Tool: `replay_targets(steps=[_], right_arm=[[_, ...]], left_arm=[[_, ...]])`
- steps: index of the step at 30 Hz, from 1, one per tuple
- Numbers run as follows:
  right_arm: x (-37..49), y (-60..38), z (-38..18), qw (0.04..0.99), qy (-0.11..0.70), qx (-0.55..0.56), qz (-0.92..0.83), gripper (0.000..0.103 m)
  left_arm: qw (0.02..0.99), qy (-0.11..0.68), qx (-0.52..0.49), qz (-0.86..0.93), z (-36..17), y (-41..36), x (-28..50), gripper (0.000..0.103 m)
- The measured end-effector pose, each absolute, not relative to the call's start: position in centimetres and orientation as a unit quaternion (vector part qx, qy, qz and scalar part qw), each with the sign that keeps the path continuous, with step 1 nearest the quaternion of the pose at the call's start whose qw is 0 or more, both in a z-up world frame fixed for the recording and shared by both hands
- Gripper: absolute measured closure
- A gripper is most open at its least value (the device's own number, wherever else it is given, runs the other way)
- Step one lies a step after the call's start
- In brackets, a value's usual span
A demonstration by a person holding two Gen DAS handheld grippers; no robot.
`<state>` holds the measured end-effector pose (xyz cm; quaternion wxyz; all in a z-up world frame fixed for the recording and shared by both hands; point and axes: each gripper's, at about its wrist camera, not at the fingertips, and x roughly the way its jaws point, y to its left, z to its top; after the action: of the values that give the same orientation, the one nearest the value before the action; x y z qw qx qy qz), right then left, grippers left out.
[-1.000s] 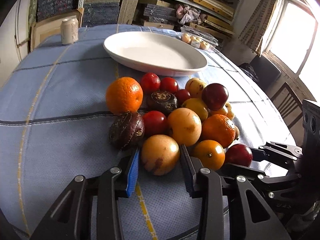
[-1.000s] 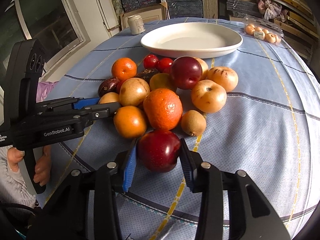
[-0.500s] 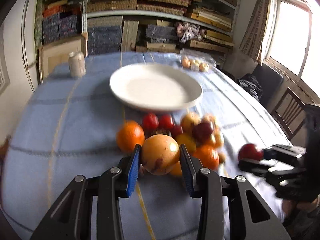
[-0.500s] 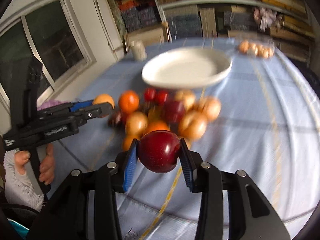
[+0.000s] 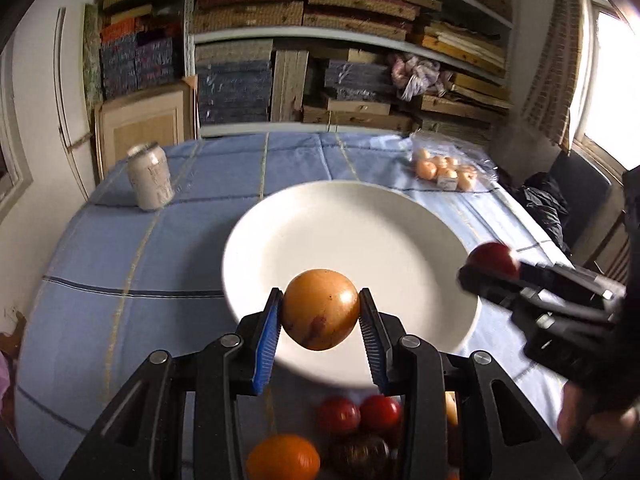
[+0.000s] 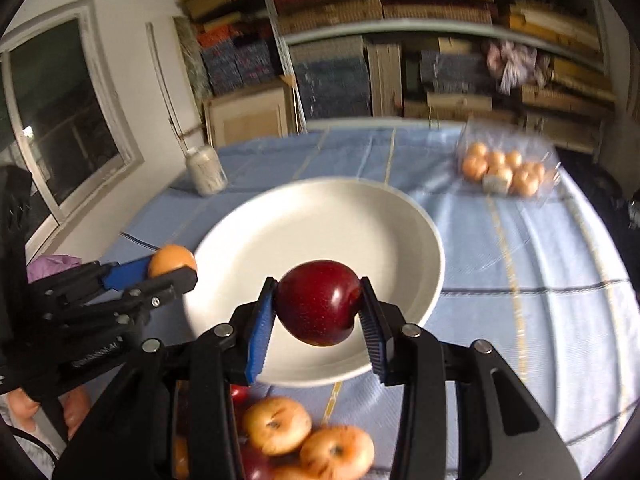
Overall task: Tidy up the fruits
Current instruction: 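Place the pear on the white plate while the right tool places the red apple there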
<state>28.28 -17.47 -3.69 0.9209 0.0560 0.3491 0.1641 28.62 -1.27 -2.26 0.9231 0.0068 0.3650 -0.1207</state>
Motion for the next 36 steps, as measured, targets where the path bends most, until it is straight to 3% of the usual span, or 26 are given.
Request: replay_targets(steps=[9, 11, 12, 14, 15, 20, 22, 24, 31, 36], right_arm=[[30.4, -16.8, -7.1, 0.912, 0.375, 0.039, 0.161, 0.061], [30.2, -17.1, -6.8, 0.915, 0.366, 0.047, 0.161, 0.054], [30.1, -17.4, -6.5, 0.916, 0.364, 0.050, 0.164, 0.044], [29.7, -17.5, -6.1, 0.920, 0.354, 0.048, 0.161, 0.040], [29.5, -17.6, -5.9, 0.922, 0.350, 0.046, 0.160, 0.040], [27.6, -19.5, -3.6, 0.937, 0.305, 0.076, 0.156, 0.040], [26.6, -20.3, -2.4, 0.944, 0.281, 0.080, 0.151, 0.028], [25.7, -20.7, -1.6, 0.950, 0.266, 0.081, 0.144, 0.024], [20.6, -22.1, -1.1, 0.954, 0.239, 0.111, 0.144, 0.011], [14.8, -22.5, -3.1, 0.951, 0.243, 0.123, 0.147, 0.010]], left_arm=[[0.905, 0.408, -0.001, -0.122, -5.8, -0.6, 31.6, 0.064], [0.905, 0.407, 0.000, -0.123, -6.0, -0.4, 31.5, 0.064], [0.905, 0.406, 0.000, -0.124, -6.0, -0.4, 31.5, 0.062], [0.909, 0.398, 0.001, -0.121, -5.7, -0.4, 31.3, 0.044], [0.912, 0.393, 0.003, -0.118, -5.5, -0.4, 31.2, 0.039], [0.921, 0.373, -0.010, -0.113, -4.5, 0.2, 30.4, 0.025], [0.926, 0.361, -0.021, -0.104, -3.8, 0.8, 29.9, 0.022], [0.930, 0.354, -0.027, -0.098, -3.1, 1.3, 29.5, 0.020], [0.944, 0.320, -0.045, -0.070, -0.3, 3.5, 25.0, 0.010], [0.947, 0.315, -0.019, -0.052, -1.0, 4.5, 19.4, 0.005]])
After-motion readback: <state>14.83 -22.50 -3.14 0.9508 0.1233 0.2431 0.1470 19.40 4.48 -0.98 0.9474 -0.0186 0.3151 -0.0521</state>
